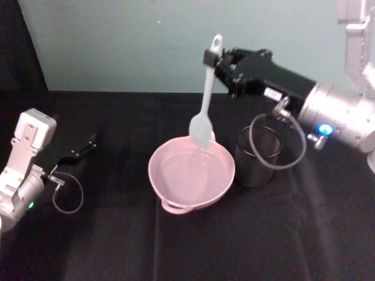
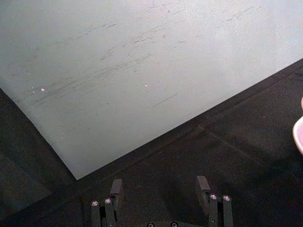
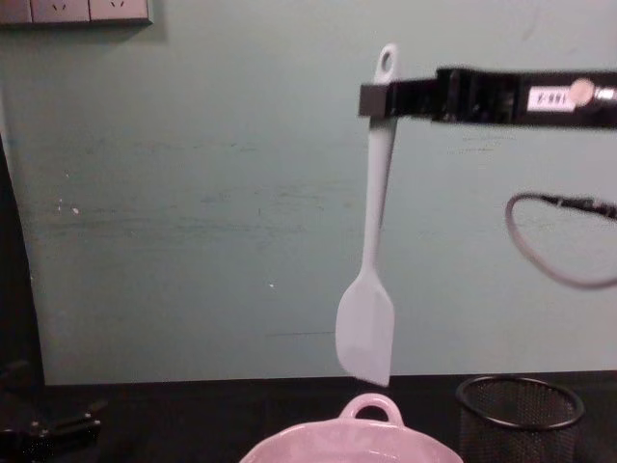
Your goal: Use the one hand to pick up the spoon and stir the clear water in the bowl.
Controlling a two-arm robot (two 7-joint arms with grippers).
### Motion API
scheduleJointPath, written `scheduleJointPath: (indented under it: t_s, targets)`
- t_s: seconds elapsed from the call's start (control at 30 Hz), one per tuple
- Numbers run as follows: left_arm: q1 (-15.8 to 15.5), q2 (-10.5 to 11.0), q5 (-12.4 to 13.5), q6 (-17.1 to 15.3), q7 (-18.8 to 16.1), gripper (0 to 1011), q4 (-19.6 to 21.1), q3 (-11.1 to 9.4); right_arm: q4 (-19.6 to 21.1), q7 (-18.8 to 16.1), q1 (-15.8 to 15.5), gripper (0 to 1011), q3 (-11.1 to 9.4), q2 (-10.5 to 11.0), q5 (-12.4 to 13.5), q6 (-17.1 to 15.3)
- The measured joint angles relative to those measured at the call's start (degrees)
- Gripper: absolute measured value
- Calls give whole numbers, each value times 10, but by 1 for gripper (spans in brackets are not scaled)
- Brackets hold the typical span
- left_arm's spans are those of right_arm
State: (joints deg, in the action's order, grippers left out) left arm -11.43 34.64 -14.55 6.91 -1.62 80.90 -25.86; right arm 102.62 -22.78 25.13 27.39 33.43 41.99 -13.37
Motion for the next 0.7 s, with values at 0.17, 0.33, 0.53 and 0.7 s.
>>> scheduleJointPath:
  t_s: [0.17, 0.33, 0.53, 0.7]
  targets:
    - [0, 0, 0, 0, 0, 1011, 0, 0, -24, -16, -8, 114, 13, -8, -16, 33]
    - [0, 0, 0, 0, 0, 1011, 0, 0, -56, -34, -14, 114, 25, -19, -36, 62]
    - [0, 0, 0, 0, 0, 1011, 0, 0, -93, -52, -22, 114, 39, -31, -68, 91]
    - [0, 0, 0, 0, 0, 1011, 0, 0, -106, -64, -31, 114, 44, -37, -79, 100]
